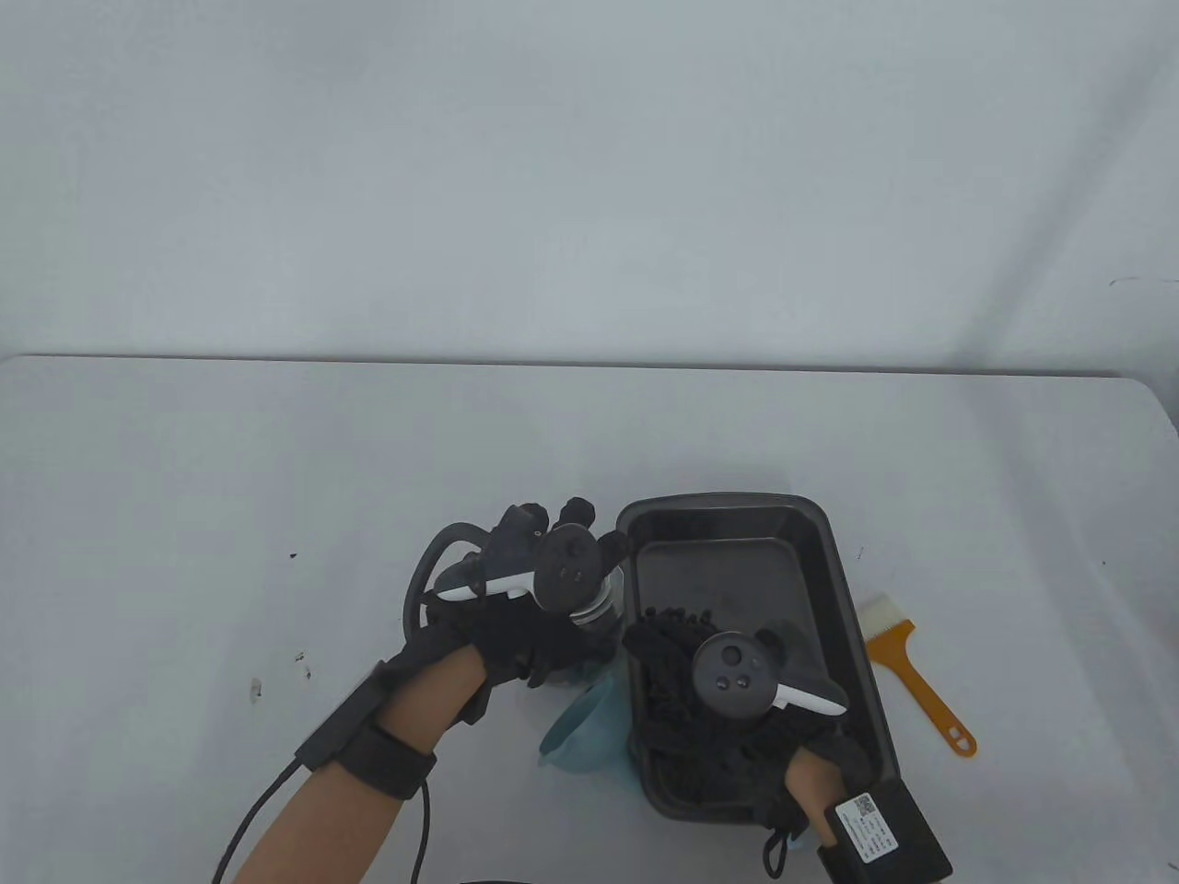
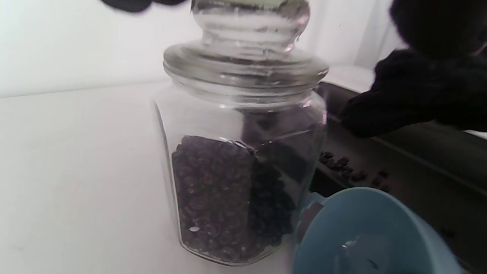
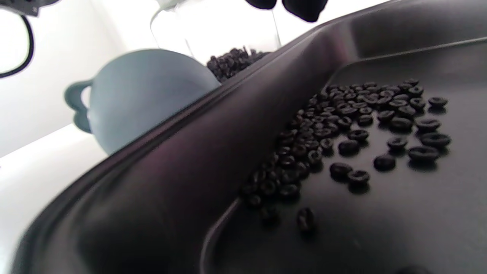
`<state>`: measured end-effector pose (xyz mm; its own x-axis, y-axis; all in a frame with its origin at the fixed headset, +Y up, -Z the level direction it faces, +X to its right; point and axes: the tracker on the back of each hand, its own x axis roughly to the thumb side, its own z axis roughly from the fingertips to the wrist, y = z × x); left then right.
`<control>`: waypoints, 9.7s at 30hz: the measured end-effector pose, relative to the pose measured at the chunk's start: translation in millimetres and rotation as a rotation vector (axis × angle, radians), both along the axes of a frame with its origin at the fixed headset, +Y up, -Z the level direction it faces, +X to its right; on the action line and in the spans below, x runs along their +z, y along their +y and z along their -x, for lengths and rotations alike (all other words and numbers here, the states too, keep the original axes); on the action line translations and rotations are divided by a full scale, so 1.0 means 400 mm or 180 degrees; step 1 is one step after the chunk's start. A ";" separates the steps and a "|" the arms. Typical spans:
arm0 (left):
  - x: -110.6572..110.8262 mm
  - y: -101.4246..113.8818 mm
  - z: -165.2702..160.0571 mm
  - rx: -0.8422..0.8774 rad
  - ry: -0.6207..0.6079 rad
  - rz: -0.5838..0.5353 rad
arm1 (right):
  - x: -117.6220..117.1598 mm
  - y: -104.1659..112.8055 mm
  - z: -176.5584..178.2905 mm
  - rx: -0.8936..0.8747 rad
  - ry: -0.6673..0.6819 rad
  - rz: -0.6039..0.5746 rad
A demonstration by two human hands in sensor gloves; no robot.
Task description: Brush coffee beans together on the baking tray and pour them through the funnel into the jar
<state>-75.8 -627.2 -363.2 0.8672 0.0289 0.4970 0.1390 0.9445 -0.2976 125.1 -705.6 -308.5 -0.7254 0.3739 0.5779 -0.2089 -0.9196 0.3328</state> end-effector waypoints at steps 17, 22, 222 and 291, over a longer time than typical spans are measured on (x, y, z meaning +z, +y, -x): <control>-0.097 0.005 -0.022 -0.0022 0.0264 0.0220 | -0.001 0.001 -0.002 -0.0032 -0.0005 0.0014; -0.104 0.007 -0.028 0.0003 0.0265 0.0162 | -0.001 0.001 -0.003 -0.0037 -0.0005 0.0014; 0.065 -0.024 -0.021 0.0488 0.0102 -0.1165 | -0.011 -0.014 -0.007 0.0018 -0.0021 0.0183; 0.272 -0.226 0.172 0.0359 0.0199 0.0094 | -0.017 -0.021 -0.014 0.0011 -0.0093 0.0263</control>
